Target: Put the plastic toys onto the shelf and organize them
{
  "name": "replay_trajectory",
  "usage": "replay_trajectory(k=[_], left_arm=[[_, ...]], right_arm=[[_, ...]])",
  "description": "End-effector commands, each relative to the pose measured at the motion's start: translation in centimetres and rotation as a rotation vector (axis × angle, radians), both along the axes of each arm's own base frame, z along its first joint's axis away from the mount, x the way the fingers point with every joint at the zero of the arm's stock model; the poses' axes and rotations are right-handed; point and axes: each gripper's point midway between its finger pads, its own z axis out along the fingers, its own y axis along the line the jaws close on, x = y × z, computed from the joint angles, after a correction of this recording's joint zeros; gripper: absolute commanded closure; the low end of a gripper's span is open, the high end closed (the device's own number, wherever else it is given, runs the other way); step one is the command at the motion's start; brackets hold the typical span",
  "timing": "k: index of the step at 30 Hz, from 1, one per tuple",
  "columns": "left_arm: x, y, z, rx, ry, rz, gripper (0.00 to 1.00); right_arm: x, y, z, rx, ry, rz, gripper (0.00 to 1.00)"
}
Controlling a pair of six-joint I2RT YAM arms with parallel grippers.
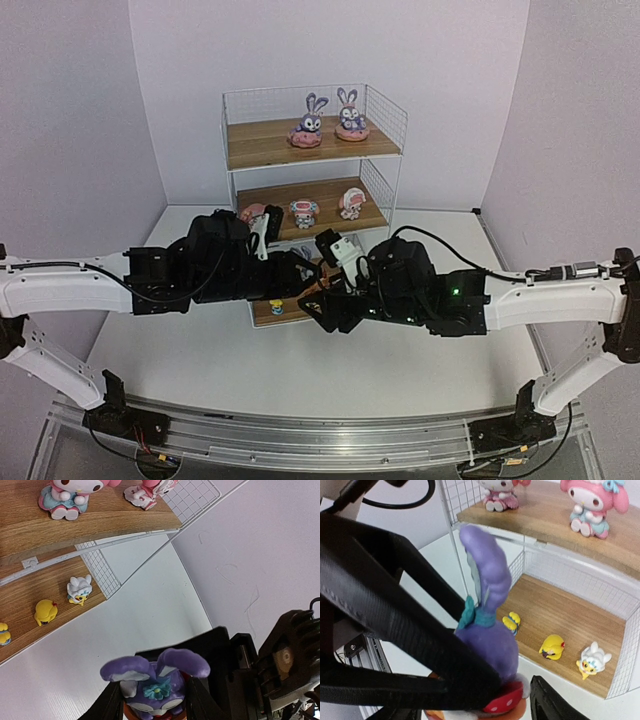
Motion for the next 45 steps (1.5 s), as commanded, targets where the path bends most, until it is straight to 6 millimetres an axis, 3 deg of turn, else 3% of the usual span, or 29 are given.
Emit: replay_trajectory(k=[1,6,13,19,26,31,40,45], left_arm=[[0.6,0.7,5.6,0.012,-0.098,0.085,1.00],[0.9,1.0,9.9,0.082,-0.188,0.116,1.00],[0.0,-0.4,16.7,0.061,-0.332,0.021,1.00],[0.9,0.7,23.4,0.057,-0.465,0.091,1.00],[3.0,1.5,26.3,0.165,-0.549,0.204,1.00],[4.6,4.2,27.6,0.246,-0.603,0.357,1.00],[6.4,7.1,27.8,0.379,-0.654,0.566,1.00],[6.3,7.4,28.1,0.397,-0.668,0.569,1.00]], right_arm=[[0.1,-1.3,5.0,0.163,-0.046,-0.057,0.17],[-1.2,-5.3,5.7,0.209,-0.050,-0.083,0.12],[-2.1,-10.7,6.4,0.279,-0.085,-0.157,0.09],[-1.6,-12.0,5.6,0.265,-0.096,-0.215,0.09],[-0.9,-11.8,4.3,0.213,-0.094,-0.253,0.09],[-0.4,-11.8,3.4,0.183,-0.092,-0.279,0.09],[0.1,-11.7,3.2,0.159,-0.107,-0.299,0.09],[0.4,-11.7,3.2,0.146,-0.118,-0.310,0.09]])
